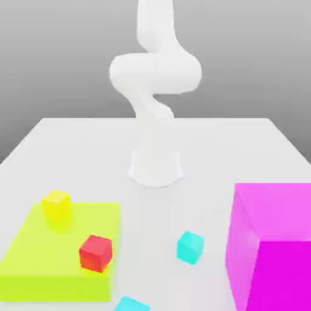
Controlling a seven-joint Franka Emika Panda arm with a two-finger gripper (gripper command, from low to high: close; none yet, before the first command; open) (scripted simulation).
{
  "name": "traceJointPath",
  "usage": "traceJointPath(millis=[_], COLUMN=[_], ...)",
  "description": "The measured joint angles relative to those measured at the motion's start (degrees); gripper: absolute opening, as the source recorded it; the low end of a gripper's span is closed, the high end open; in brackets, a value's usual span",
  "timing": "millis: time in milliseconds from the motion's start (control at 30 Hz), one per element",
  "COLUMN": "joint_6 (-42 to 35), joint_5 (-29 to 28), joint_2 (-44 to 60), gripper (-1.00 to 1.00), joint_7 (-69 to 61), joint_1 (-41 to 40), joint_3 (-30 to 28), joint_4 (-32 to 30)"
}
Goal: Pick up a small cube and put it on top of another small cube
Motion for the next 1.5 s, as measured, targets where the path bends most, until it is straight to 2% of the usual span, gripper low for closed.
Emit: traceJointPath(millis=[367,633,867,900,1167,1367,1500], joint_6=[16.3,28.4,39.9,41.5,40.7,31.2,21.9], joint_5=[0.3,0.7,3.0,3.0,2.6,0.6,0.1], joint_2=[23.3,40.6,55.1,57.1,56.2,44.5,40.7], gripper=[0.00,0.00,0.00,-1.00,-1.00,-1.00,-1.00], joint_7=[-23.8,-41.6,-45.3,-45.3,-45.1,-43.6,-47.0], joint_1=[10.3,14.5,12.6,12.2,12.2,12.8,6.7], joint_3=[-4.0,-3.3,-0.4,0.0,0.0,-1.3,-4.3], joint_4=[-15.7,-27.2,-26.2,-25.8,-26.0,-28.2,-22.7])
